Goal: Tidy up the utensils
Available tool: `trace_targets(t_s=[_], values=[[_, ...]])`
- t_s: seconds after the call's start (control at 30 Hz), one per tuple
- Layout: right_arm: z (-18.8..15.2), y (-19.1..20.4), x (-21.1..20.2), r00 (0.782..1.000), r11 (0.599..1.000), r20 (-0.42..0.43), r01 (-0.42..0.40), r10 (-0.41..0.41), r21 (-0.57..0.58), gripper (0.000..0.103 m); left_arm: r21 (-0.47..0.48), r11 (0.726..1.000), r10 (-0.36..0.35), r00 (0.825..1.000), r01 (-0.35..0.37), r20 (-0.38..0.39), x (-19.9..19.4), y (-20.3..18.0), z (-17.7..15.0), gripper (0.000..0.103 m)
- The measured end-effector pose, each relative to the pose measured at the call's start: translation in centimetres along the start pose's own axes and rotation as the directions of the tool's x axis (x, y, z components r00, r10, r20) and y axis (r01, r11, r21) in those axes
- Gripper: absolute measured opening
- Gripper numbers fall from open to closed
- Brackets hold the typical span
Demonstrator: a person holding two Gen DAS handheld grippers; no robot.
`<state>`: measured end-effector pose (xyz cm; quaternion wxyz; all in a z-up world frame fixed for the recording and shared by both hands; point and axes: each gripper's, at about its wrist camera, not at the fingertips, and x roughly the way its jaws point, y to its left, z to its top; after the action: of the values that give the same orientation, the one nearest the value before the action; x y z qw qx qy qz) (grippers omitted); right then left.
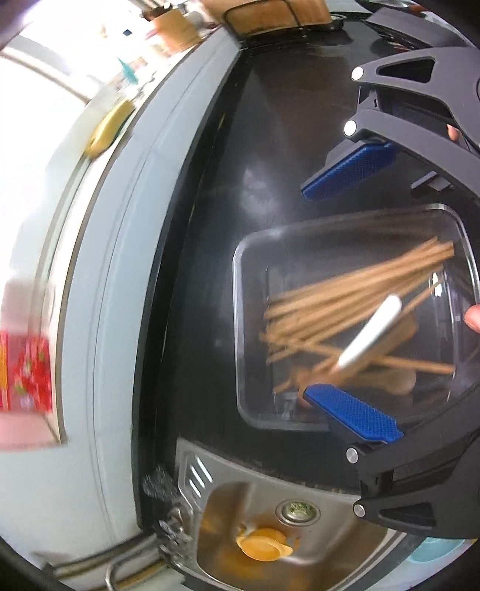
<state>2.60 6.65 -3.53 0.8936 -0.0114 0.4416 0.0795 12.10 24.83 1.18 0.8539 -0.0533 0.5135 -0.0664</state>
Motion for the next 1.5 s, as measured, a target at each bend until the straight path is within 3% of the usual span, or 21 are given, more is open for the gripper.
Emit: trace_targets(t_s=[0.57,0.8,1.1,1.5], values=[[-4.3,-19.0,-5.5,0.978,0.968,-0.118,0.188,-0.17,0.165,0.096,0.121,0.992,0.033,0.999,-0.029,-0.024,2.9,-19.8,-5.2,0.097],[-5.7,-25.8,-7.4,0.981,0.966,-0.134,0.168,-0.143,0.194,0.096,0.122,0.989,0.075,0.997,-0.079,0.035,3.5,-27.1,-8.6,0.097],[-7.0,-31.9,-8.1,0.974,0.955,-0.197,0.163,-0.115,0.248,0.096,0.108,0.981,0.156,0.987,-0.158,0.031,3.8,-30.9,-12.5,0.097],[-6.5,-32.8,-7.9,0.97,0.95,-0.209,0.18,-0.128,0.254,0.096,0.149,0.975,0.161,0.987,-0.162,0.019,4.2,-31.9,-13.1,0.097]])
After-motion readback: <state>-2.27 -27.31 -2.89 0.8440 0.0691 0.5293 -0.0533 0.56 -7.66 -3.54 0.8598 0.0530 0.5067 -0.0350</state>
